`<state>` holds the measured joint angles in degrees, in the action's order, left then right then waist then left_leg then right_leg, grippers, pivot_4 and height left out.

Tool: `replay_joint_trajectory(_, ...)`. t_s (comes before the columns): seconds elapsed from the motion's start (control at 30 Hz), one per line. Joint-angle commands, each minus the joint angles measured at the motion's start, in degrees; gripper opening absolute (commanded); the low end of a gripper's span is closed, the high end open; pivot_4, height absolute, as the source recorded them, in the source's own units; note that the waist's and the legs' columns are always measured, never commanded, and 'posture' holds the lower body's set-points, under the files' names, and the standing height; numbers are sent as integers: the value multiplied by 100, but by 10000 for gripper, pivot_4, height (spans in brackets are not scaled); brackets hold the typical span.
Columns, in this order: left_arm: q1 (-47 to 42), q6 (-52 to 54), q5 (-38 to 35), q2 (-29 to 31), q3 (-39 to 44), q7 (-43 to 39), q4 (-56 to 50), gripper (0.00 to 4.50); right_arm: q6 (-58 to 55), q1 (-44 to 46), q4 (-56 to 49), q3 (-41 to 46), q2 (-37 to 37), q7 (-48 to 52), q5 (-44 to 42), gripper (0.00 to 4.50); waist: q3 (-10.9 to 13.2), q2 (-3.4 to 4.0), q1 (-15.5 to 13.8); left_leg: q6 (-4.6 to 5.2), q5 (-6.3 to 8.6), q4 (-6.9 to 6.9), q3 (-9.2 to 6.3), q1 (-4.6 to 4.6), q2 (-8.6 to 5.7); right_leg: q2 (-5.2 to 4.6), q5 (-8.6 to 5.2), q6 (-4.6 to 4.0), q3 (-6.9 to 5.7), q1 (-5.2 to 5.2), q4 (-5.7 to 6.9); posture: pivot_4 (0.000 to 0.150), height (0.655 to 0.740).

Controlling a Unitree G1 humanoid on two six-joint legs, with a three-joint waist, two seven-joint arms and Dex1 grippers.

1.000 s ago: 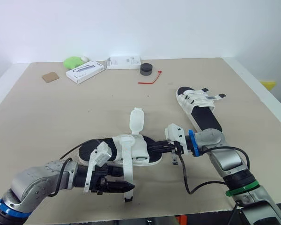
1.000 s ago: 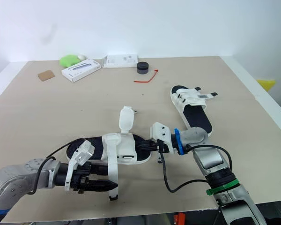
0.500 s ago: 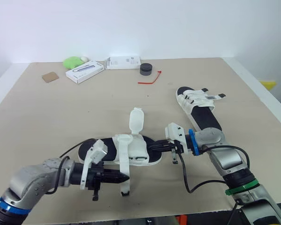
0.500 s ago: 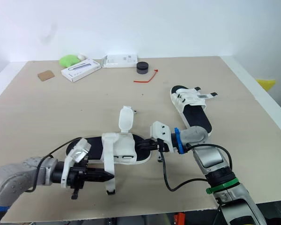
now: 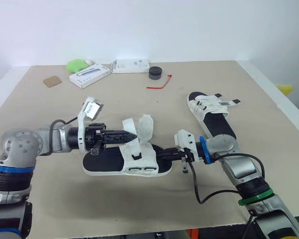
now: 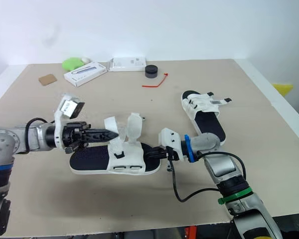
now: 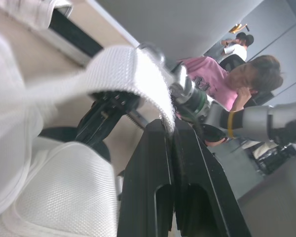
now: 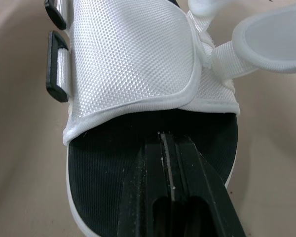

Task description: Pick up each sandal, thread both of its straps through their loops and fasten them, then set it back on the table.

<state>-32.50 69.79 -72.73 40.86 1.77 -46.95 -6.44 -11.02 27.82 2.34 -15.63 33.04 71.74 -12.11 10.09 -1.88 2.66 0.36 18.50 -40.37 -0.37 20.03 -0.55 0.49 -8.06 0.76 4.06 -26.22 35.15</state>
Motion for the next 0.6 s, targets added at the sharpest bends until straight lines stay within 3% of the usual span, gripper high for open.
replay_joint_trajectory(0.03,-196,25,233,-113,-83,-224,157,444,73,68,-106,57,17,7,-17,0,0,0,-1,0,0,0,1,0,0,0,0,1,0,0,0,1500,7400)
replay_joint_trajectory(0.6,-152,244,884,33,-100,-944,383,444,113,-19,-179,48,61,7,-11,0,0,0,0,-1,-1,0,1,1,2,2,-16,26,1,-1,0,1500,7400)
